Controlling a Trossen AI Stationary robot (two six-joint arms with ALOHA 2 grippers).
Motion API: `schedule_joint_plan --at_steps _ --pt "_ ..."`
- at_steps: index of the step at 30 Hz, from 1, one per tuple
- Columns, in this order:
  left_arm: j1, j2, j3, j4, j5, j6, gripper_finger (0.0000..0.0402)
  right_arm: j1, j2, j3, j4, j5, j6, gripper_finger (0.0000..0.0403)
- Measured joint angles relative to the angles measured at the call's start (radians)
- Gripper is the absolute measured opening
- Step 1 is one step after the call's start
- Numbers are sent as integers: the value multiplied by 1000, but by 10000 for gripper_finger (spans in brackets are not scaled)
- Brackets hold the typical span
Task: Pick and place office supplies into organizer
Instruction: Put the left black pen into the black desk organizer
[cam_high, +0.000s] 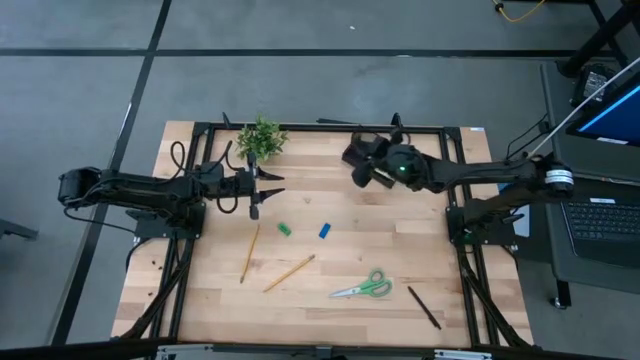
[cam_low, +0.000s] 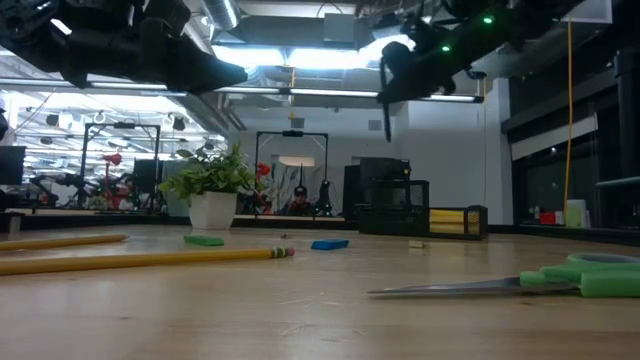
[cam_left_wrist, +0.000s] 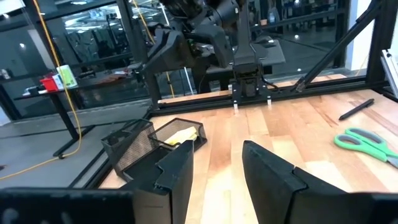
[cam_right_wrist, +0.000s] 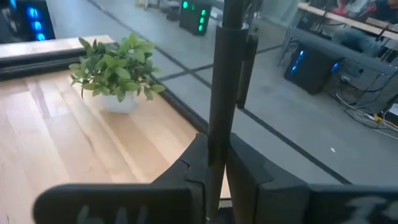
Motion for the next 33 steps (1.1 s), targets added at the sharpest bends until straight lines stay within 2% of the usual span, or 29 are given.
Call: schedule_joint_plan --at_steps 4,8,14,19,25,33 --pt "0 0 0 1 -4 0 132 -26 -72 -96 97 0 -8 39" --pt "0 0 0 6 -7 -2 130 -58 -91 -160 197 0 -43 39" --pt "0 1 0 8 -8 -37 130 -122 -91 -215 297 27 -54 39" --pt "0 1 0 8 -11 -45 130 -162 -85 -220 304 29 -52 39" --pt "0 1 0 8 -16 -45 134 -191 -47 -220 345 26 -55 39" --pt "0 1 0 8 -16 -45 134 -237 70 -220 448 -34 -58 39"
